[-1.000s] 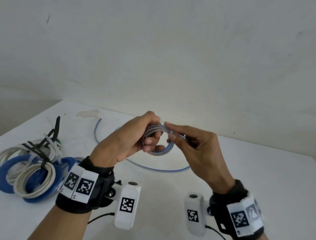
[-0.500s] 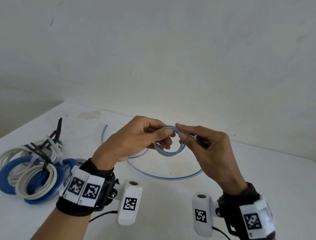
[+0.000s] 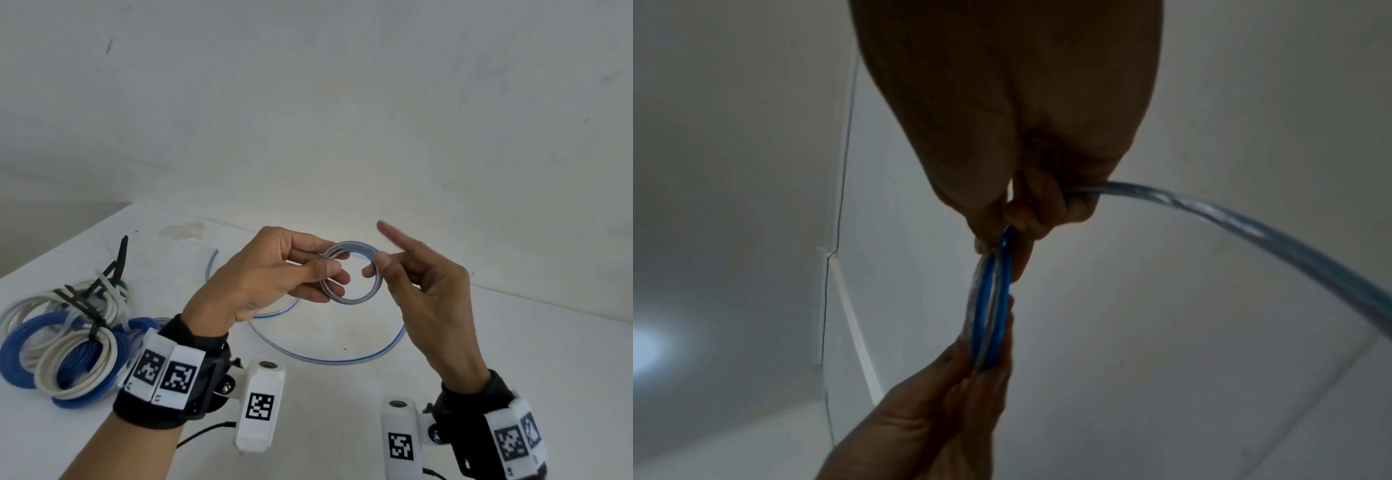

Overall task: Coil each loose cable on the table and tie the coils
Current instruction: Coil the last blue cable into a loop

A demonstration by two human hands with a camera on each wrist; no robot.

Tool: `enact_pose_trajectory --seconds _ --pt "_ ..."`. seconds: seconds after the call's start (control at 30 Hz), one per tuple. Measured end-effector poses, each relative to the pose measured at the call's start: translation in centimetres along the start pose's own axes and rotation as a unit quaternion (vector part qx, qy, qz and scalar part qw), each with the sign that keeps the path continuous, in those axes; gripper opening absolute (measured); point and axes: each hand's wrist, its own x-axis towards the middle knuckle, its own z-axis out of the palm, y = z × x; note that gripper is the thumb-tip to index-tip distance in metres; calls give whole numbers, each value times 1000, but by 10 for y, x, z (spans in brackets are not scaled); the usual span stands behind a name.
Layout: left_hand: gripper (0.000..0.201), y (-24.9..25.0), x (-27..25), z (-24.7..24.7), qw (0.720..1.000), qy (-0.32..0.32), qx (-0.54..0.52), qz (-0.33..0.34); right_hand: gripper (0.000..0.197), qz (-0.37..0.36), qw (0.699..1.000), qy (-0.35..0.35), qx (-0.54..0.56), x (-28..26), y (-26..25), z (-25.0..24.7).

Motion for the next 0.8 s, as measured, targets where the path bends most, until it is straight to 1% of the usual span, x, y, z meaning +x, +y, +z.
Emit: enact_pose_trajectory --seconds 0.1,0.13,0.2,0.27,0.43,0.57,0.67,0.73,0.8 --pt "21 -1 2 0 1000 26 -5 13 13 27 997 35 66 -4 -1 7" --pt "21 -2 2 -1 999 37 -3 19 14 35 996 36 80 -4 -1 9" --pt "21 -1 2 -2 998 57 -8 28 16 40 997 21 65 -6 -2 12" --pt "21 -1 2 -2 997 72 -27 30 23 41 998 12 51 -6 -4 12" --pt "22 0 3 4 993 77 -88 16 19 64 988 65 121 -4 1 13" --pt "18 -3 5 9 992 80 -98 24 17 59 984 113 128 -5 4 18" --pt "21 -6 5 14 992 74 -95 31 16 51 977 155 139 -6 6 20" --pt "22 -8 6 16 992 77 -87 38 16 52 974 162 149 -5 6 22" --pt "20 -8 7 17 990 98 -88 45 15 57 974 156 156 -6 6 23"
